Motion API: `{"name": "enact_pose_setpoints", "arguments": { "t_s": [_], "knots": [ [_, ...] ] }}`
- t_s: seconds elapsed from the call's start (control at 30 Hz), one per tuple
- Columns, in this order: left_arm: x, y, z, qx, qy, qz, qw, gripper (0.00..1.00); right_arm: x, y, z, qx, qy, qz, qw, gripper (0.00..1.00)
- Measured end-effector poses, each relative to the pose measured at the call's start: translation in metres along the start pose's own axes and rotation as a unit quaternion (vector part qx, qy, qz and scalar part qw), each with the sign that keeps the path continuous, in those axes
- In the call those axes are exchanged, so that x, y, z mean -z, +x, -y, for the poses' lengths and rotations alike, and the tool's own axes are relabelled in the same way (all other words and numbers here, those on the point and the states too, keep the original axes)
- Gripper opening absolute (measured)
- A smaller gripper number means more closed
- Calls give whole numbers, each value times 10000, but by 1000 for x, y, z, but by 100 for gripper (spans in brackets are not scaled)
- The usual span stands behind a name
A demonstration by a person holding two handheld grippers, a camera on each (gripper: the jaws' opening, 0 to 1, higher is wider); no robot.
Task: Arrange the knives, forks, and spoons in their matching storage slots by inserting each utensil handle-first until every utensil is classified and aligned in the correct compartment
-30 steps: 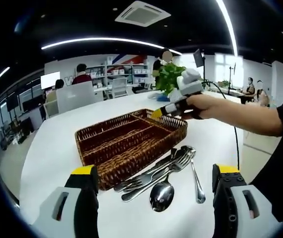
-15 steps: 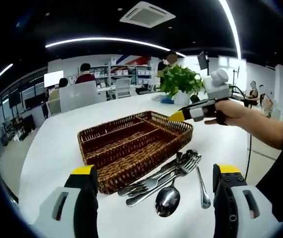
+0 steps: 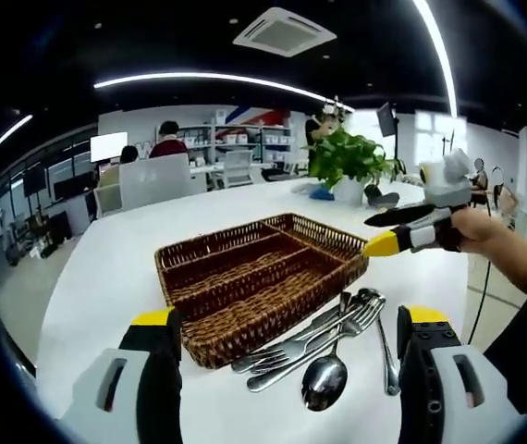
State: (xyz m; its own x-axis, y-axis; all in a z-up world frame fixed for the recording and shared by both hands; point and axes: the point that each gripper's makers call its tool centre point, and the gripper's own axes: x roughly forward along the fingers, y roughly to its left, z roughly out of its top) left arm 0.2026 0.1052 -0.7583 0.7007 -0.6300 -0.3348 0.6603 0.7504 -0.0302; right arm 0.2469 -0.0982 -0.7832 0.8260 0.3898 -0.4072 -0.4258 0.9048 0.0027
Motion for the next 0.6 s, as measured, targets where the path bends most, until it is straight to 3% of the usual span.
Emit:
{"name": "enact_pose_setpoints", "arguments": {
  "t_s": [0.2,0.33,0.6],
  "knots": [
    [1,-1,2,27,5,14,10000,99,5,-8,-7,-115,-89,-22,9999,93],
    [2,-5,7,45,-49,89,9999,99,10,-17,-5,-97,-270,-150,9995,96],
    [3,-11,12,72,-9,112,9999,99,7,-33,-8,-325,-290,-59,9990,100]
  ]
}}
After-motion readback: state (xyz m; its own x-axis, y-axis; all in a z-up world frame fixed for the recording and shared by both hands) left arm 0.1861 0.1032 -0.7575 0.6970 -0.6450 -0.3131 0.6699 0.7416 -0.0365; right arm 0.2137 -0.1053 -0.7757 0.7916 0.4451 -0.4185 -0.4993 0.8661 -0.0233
